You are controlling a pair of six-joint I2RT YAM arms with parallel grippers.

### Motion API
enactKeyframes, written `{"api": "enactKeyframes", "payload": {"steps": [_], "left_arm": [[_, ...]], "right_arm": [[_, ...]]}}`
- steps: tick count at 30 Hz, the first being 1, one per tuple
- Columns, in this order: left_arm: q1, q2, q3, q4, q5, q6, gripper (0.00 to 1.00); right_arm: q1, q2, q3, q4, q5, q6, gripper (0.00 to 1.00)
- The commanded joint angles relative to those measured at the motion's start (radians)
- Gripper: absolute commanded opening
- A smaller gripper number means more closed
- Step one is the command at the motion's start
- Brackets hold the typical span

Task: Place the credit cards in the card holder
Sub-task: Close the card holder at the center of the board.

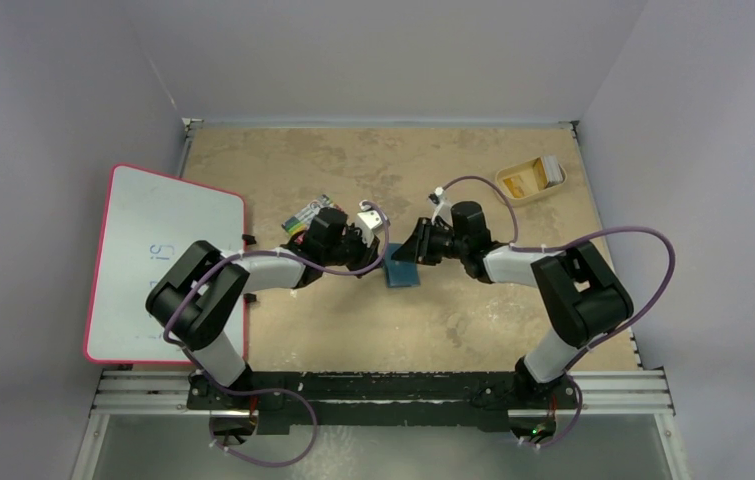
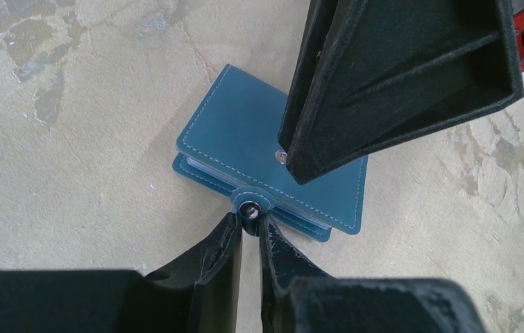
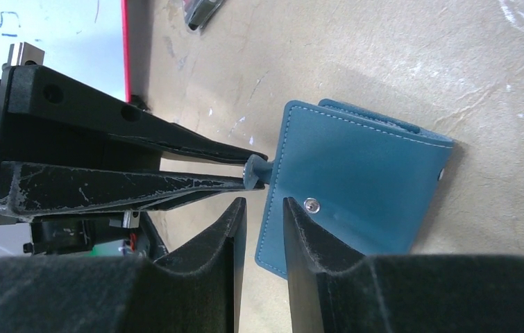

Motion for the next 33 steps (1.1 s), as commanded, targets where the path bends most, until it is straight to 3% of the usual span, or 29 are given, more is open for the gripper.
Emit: {"api": "enactKeyframes", "payload": {"steps": [1, 18, 20, 24, 25, 28, 30, 33], "left_arm": [[-0.002, -0.004, 0.037, 0.040, 0.014, 0.014, 0.12], [-0.013, -0.008, 0.045, 0.039, 0.014, 0.018, 0.12], [-0.013, -0.010, 0.047, 0.037, 0.011, 0.016, 0.13], [-0.013, -0.031, 0.046, 0.032, 0.014, 0.015, 0.15], [-0.013, -0.041, 0.050, 0.016, 0.005, 0.013, 0.16], [-0.011, -0.085, 0.072, -0.071, -0.036, 0.007, 0.24], [-0.011, -0.127, 0.069, -0.094, -0.068, -0.042, 0.42], [-0.011, -0.200, 0.041, -0.059, -0.106, -0.150, 0.44]], "right_arm": [[0.016, 0.016, 0.051, 0.042, -0.036, 0.008, 0.28], [0.043, 0.095, 0.119, 0.021, -0.024, -0.017, 0.23], [0.046, 0.099, 0.121, 0.020, -0.024, -0.022, 0.19], [0.047, 0.109, 0.117, 0.018, -0.027, -0.031, 0.00], [0.047, 0.109, 0.113, 0.016, -0.022, -0.034, 0.00], [0.047, 0.100, 0.104, 0.000, -0.007, -0.050, 0.00], [0.047, 0.097, 0.102, -0.010, -0.002, -0.063, 0.00], [0.047, 0.105, 0.103, -0.008, -0.008, -0.066, 0.00]]}}
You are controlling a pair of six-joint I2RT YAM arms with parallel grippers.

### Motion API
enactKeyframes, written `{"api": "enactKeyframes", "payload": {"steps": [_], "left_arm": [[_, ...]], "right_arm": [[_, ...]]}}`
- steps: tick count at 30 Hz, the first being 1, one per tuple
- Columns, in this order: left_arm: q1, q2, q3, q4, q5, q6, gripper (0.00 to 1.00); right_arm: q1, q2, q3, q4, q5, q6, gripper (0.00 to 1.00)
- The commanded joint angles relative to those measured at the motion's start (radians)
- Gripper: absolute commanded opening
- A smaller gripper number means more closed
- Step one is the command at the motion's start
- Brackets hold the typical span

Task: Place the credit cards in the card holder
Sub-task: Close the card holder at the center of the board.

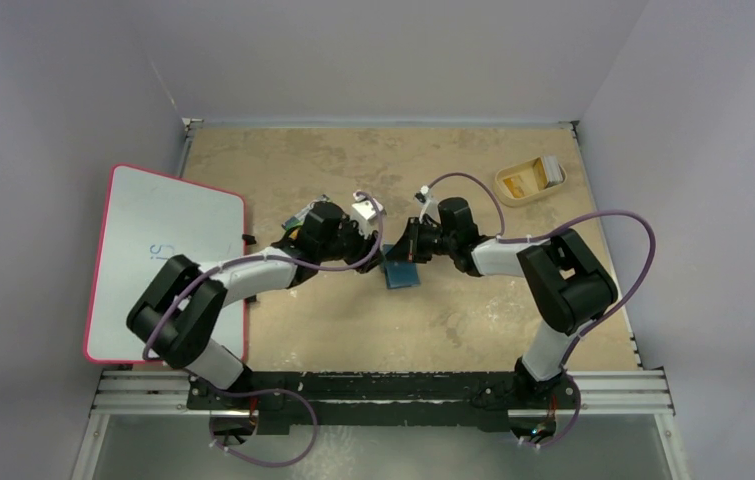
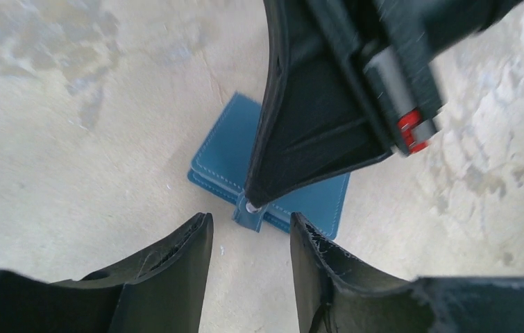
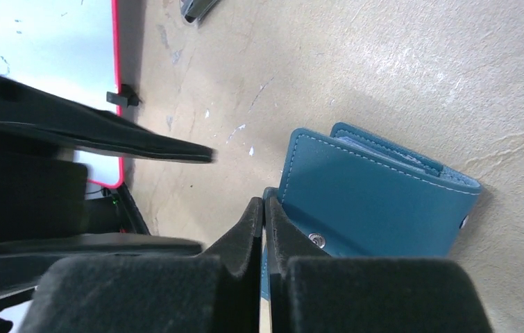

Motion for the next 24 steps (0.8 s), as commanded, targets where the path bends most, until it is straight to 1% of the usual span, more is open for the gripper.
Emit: {"api": "enactKeyframes", "payload": {"steps": [1, 2, 4, 7, 10, 13, 19, 24], "left_arm": [[-0.001, -0.136, 0.010, 0.055, -0.090, -0.175, 0.44], [0.000, -0.146, 0.010, 0.068, -0.116, -0.223, 0.43], [0.002, -0.145, 0.038, 0.036, -0.171, -0.320, 0.38], [0.009, -0.077, 0.147, -0.097, -0.240, -0.413, 0.34], [0.013, 0.014, 0.237, -0.153, -0.240, -0.458, 0.28], [0.013, 0.087, 0.257, -0.091, -0.204, -0.502, 0.27], [0.013, 0.190, 0.270, -0.090, -0.214, -0.505, 0.28], [0.013, 0.230, 0.274, -0.152, -0.268, -0.473, 0.24]], "right_arm": [[0.005, 0.011, 0.013, 0.013, 0.000, -0.031, 0.00], [0.006, 0.012, 0.011, 0.018, -0.002, -0.030, 0.00], [0.006, 0.008, 0.004, 0.024, 0.002, -0.026, 0.00], [0.005, -0.003, -0.006, 0.028, 0.010, -0.022, 0.00], [0.005, -0.010, -0.014, 0.039, 0.014, -0.015, 0.00], [0.005, -0.015, -0.014, 0.037, 0.013, -0.013, 0.00], [0.005, -0.043, -0.016, 0.008, 0.035, -0.025, 0.00], [0.005, -0.065, -0.017, -0.023, 0.060, -0.041, 0.00]]}}
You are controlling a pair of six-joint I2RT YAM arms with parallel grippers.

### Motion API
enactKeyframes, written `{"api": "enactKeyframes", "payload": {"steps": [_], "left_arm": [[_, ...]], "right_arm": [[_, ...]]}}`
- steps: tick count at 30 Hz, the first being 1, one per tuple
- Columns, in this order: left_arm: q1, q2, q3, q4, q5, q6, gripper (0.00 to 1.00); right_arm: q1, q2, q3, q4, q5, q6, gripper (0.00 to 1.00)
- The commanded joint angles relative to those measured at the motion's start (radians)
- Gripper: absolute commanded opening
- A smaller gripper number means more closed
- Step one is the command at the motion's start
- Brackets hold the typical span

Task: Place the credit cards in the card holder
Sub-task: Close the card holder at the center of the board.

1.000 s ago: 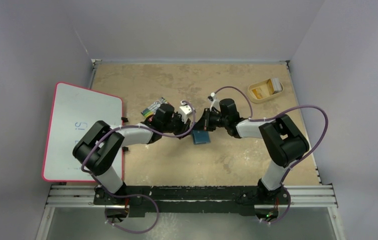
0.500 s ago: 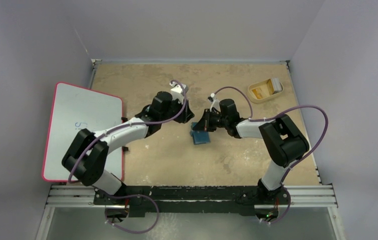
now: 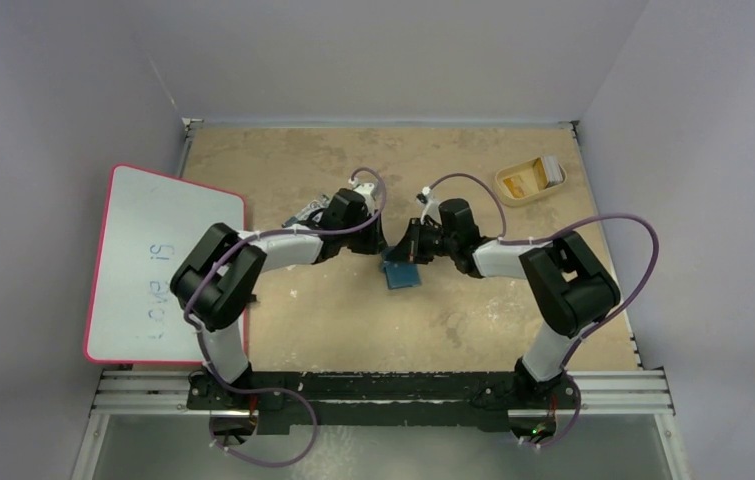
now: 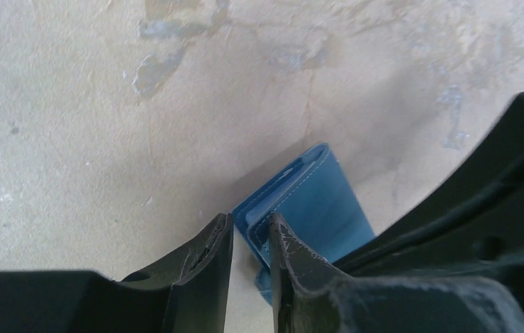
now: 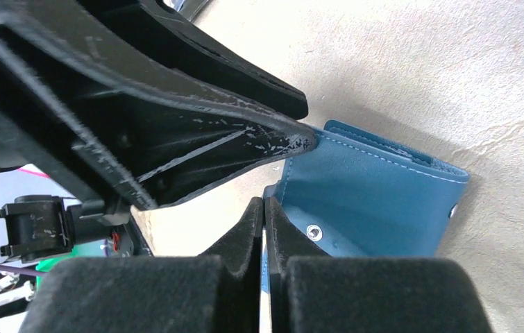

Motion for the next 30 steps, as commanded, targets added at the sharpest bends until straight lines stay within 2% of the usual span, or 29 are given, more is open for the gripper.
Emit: {"api": "enactKeyframes", "payload": {"steps": [1, 8, 30], "left_arm": [[0.006, 0.012, 0.037, -0.028, -0.054, 0.010, 0.23], [0.005, 0.061, 0.055, -0.061, -0.060, 0.032, 0.20], [0.006, 0.089, 0.072, -0.110, -0.065, 0.075, 0.20]], "right_arm": [[0.005, -0.056, -0.007, -0.021, 0.034, -0.035, 0.00], [0.006, -0.066, -0.013, -0.064, 0.052, -0.047, 0.00], [0.003, -0.080, 0.000, -0.160, 0.250, -0.164, 0.00]]}}
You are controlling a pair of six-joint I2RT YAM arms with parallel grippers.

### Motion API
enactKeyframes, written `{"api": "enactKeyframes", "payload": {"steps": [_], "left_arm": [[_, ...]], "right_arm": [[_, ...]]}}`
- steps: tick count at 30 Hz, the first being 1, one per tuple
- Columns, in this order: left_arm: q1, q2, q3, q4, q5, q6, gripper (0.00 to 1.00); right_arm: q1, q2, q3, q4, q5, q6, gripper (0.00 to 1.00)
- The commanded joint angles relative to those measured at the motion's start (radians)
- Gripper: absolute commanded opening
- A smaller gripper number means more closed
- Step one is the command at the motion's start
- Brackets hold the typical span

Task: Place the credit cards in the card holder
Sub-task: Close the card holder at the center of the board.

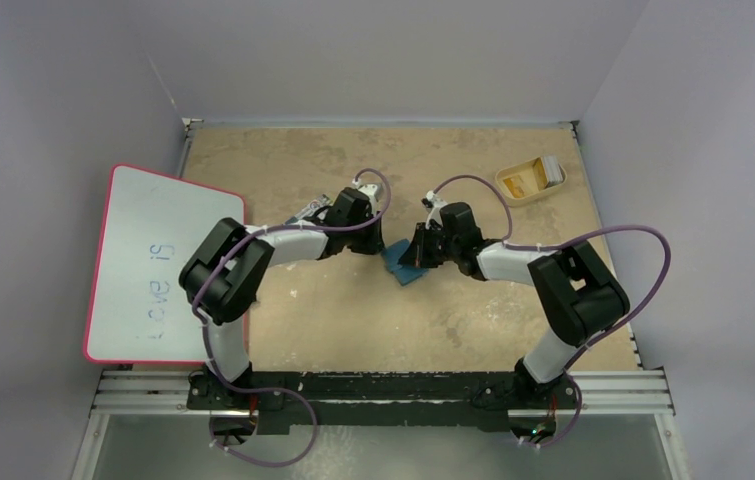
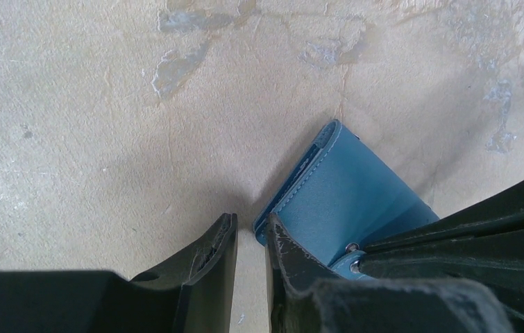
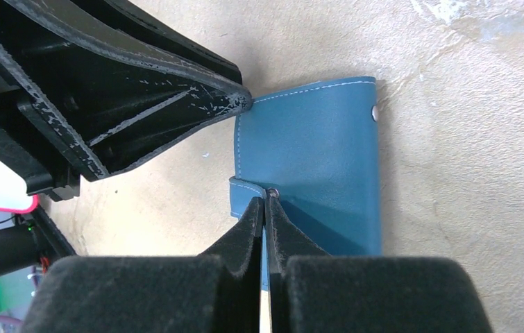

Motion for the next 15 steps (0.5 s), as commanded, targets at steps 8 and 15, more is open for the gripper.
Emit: {"api": "enactKeyframes", "payload": {"steps": [8, 15], "left_arm": [[0.003, -0.001, 0.044, -0.053, -0.015, 0.012, 0.21], [0.006, -0.081, 0.015, 0.021, 0.012, -0.190, 0.30]], "right_arm": [[0.002, 0.024, 0.020, 0.021, 0.091, -0.077, 0.00], [0.001, 0.025, 0.003, 0.044, 0.066, -0.064, 0.00]]}}
